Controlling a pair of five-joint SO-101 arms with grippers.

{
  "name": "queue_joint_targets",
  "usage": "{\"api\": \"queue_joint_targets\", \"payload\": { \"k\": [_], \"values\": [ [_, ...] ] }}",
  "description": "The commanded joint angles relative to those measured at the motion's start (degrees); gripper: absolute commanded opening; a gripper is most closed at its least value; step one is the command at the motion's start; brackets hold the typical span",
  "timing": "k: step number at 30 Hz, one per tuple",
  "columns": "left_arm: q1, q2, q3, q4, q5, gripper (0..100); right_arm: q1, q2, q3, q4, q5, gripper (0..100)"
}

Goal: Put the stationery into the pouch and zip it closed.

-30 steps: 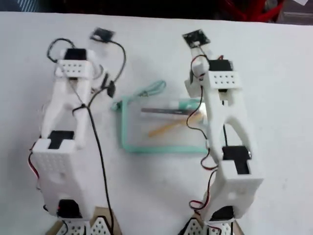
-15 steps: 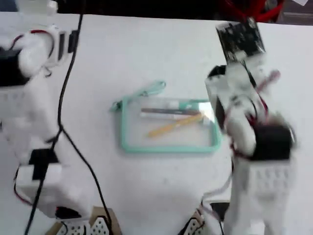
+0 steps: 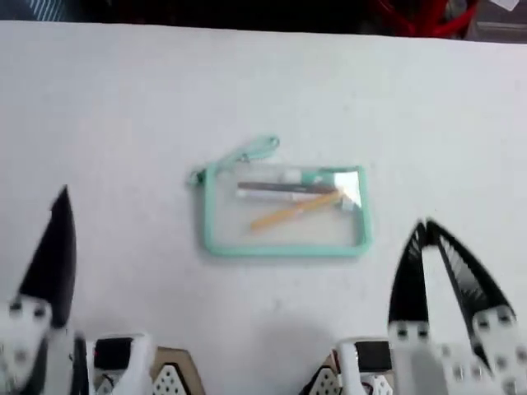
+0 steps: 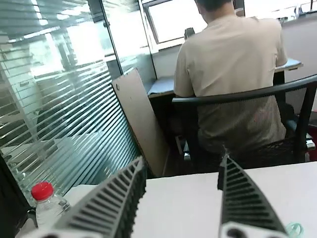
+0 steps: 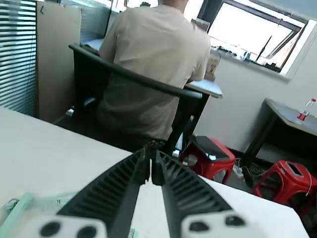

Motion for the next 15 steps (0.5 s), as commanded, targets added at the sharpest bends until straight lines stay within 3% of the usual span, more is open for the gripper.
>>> {"api": "queue_joint_targets", "payload": {
  "k": [1, 10, 15],
  "values": [
    [-0.5, -14.2, 16.4, -4.0, 0.5, 24, -0.5, -6.1, -0.1, 4.0, -0.5, 2.1],
    [-0.8, -49.9, 57.8, -21.1, 0.6, 24, 0.0, -23.3, 1.7, 7.4, -0.4, 2.2],
    [-0.6, -48.6, 66.4, -20.4, 0.7, 24, 0.0, -24.0, 3.4, 9.9, -0.9, 2.2]
  ]
}}
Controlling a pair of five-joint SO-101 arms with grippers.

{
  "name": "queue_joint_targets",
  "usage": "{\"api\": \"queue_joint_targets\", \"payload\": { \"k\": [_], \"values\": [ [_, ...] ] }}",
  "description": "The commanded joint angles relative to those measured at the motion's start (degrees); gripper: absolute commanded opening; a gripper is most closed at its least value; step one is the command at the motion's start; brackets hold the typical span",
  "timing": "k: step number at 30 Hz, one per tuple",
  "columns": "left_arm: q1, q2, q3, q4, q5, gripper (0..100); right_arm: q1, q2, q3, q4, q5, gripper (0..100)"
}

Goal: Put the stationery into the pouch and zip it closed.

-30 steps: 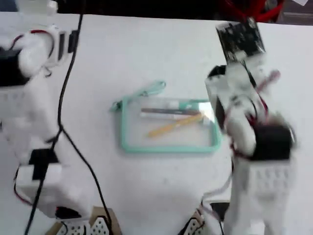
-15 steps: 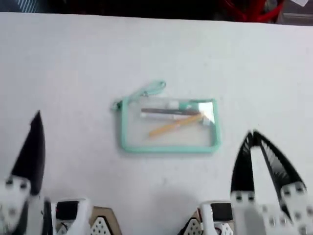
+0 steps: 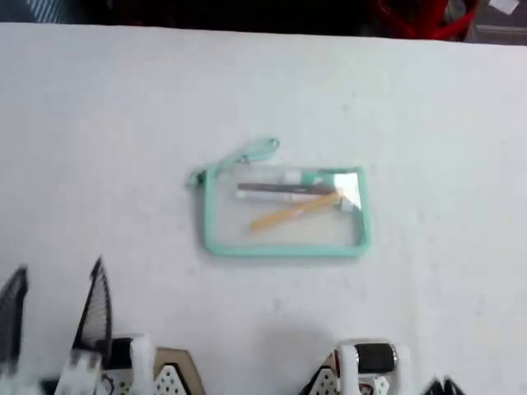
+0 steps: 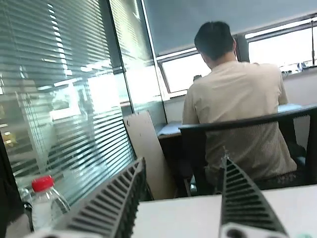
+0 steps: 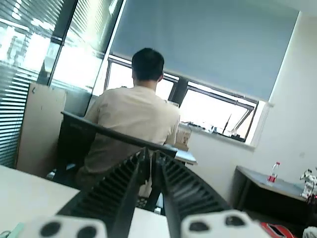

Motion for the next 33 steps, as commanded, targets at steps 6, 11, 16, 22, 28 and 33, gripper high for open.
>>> {"api": "queue_joint_targets", "payload": {
  "k": [6, 11, 16, 22, 28, 33],
  "values": [
    [-0.3, 0.0, 21.7, -13.0, 6.7, 24, 0.0, 0.3, 5.3, 0.4, -13.5, 10.5],
    [-0.1, 0.0, 42.8, -28.7, 7.0, 24, -0.4, 0.3, 26.0, -5.8, -17.2, 20.0],
    [0.0, 0.0, 62.9, -40.4, 7.0, 24, 0.0, 0.3, 53.4, -18.1, -17.1, 19.0],
    [0.0, 0.0, 72.0, -41.1, 6.7, 24, 0.5, 0.3, 73.3, -27.8, -17.1, 0.7],
    [1.8, 0.0, 72.0, -27.8, 6.6, 24, 5.0, 0.3, 87.9, -31.1, -17.1, 2.3],
    [1.7, 0.0, 72.0, -20.5, 6.5, 24, 7.3, 0.3, 95.9, -31.2, -17.1, 1.9]
  ]
}}
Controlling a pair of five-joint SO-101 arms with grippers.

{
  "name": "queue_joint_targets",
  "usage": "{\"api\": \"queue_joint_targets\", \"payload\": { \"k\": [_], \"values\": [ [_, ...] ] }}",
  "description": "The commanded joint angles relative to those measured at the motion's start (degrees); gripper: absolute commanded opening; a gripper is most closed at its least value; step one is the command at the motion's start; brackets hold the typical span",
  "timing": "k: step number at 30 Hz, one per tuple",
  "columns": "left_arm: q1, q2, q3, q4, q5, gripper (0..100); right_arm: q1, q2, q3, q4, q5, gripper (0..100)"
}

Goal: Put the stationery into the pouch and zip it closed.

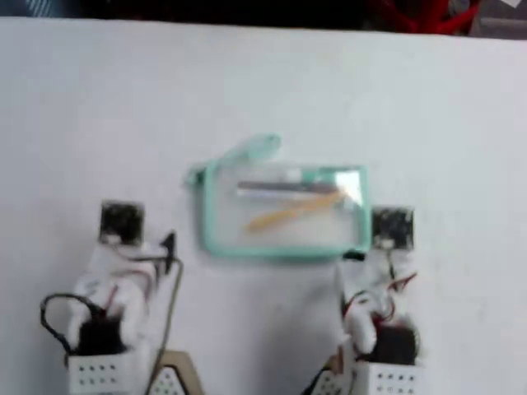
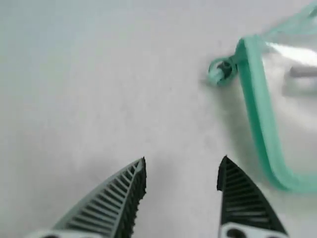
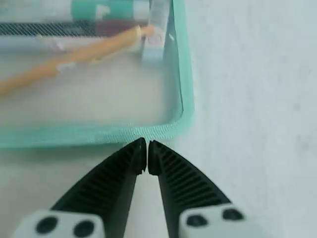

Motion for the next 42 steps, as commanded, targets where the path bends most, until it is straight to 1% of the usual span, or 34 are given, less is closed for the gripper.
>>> {"api": "queue_joint_targets", "payload": {
  "k": [1, 3, 4, 6, 7, 8, 9, 10, 11, 15, 20, 42],
  "values": [
    [0.1, -0.7, 0.0, 4.4, 0.3, 24, 2.1, -0.4, 2.8, -0.9, -0.3, 1.9],
    [0.3, -0.7, 0.0, 7.9, 0.5, 19, 2.3, -0.4, 3.9, -0.9, 4.2, 1.9],
    [0.5, -0.7, 0.0, 9.1, 0.5, 14, 2.2, -0.4, 4.0, -0.9, 8.1, 1.9],
    [0.6, -0.7, 0.0, 10.3, 0.5, 2, 1.5, -0.3, 4.1, -0.7, 15.9, 1.9],
    [0.6, -0.7, 0.0, 10.5, 0.3, 2, 0.8, -0.3, 4.1, -0.1, 18.7, 1.9],
    [0.3, -0.7, 0.0, 11.5, 0.2, 5, 0.4, -0.3, 4.1, 1.3, 20.0, 1.9],
    [0.3, -0.7, 0.0, 13.2, 0.2, 5, 0.2, -0.3, 4.1, 2.9, 20.0, 1.9],
    [0.5, -0.7, 0.0, 15.2, 0.1, 3, 0.3, -0.3, 4.1, 4.7, 19.9, 1.9],
    [0.5, -0.7, 0.0, 15.6, 0.1, 2, 0.6, -0.4, 4.1, 5.5, 19.1, 1.9],
    [0.7, -0.7, 0.0, 15.3, 0.1, 2, 1.9, -0.3, 4.1, 5.1, 14.7, 1.9],
    [0.7, -0.7, 0.0, 15.3, 0.1, 2, 2.0, -0.3, 4.2, 5.1, 11.9, 1.9],
    [0.3, -0.7, 0.0, 15.3, 0.2, 3, 2.0, -0.3, 4.2, 5.1, 11.7, 1.9]
  ]
}}
